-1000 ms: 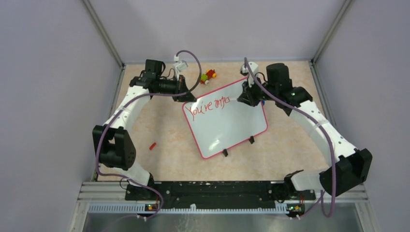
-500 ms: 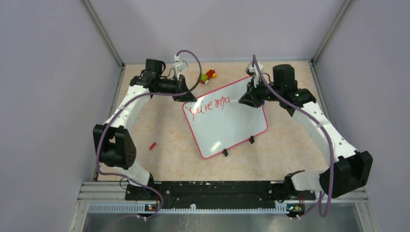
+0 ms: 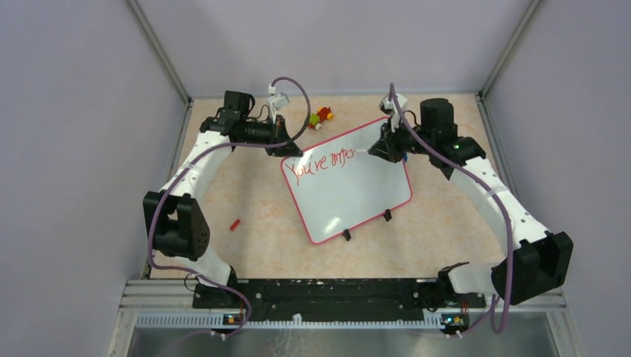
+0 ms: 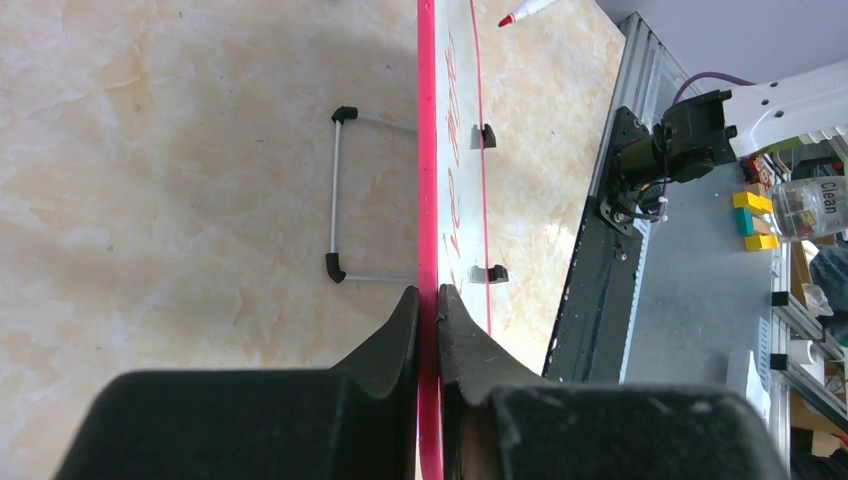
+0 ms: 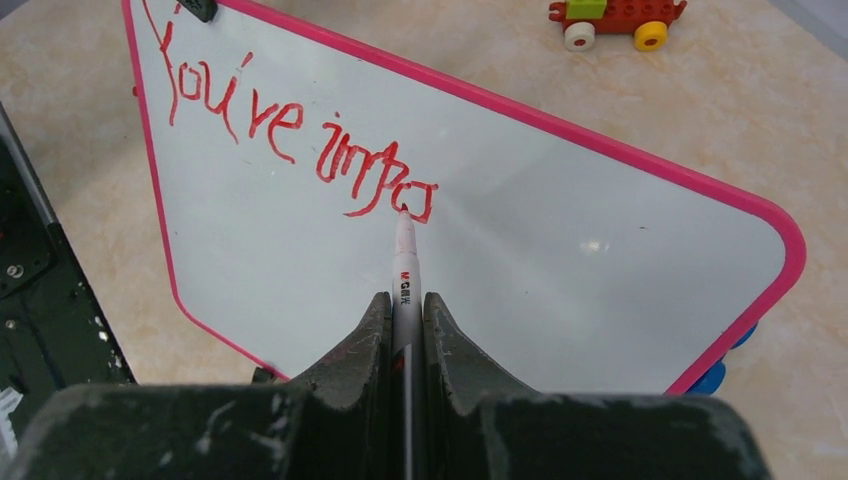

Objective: Write a sentence on the whiteboard

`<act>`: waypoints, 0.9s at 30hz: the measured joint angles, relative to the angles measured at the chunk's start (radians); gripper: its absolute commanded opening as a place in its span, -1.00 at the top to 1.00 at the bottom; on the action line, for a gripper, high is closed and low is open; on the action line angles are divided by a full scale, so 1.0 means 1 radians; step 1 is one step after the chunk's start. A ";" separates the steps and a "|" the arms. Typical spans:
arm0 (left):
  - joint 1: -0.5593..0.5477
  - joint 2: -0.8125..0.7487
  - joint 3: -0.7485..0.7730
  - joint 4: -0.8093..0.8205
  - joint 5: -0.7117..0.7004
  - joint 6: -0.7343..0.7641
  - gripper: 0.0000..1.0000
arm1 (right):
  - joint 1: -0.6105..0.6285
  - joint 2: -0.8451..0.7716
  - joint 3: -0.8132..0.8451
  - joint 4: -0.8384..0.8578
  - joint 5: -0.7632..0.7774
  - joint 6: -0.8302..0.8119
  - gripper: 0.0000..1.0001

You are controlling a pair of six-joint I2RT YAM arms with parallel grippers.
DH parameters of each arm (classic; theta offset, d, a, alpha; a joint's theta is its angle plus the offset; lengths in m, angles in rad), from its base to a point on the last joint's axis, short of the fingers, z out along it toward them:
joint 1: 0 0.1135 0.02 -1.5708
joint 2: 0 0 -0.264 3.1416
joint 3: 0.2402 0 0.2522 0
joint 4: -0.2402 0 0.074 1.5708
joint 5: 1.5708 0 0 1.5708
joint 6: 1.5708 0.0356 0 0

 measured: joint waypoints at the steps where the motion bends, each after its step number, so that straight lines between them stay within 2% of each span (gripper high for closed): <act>1: 0.000 0.000 0.000 0.000 0.000 0.000 1.00 | 0.000 0.001 0.000 -0.001 0.011 0.000 1.00; 10: 0.000 0.000 0.000 0.000 0.000 0.000 1.00 | 0.002 0.021 0.000 0.000 0.070 -0.002 1.00; 27: 0.000 0.002 0.001 0.001 -0.004 0.000 1.00 | 0.018 0.068 0.009 0.018 0.077 -0.002 1.00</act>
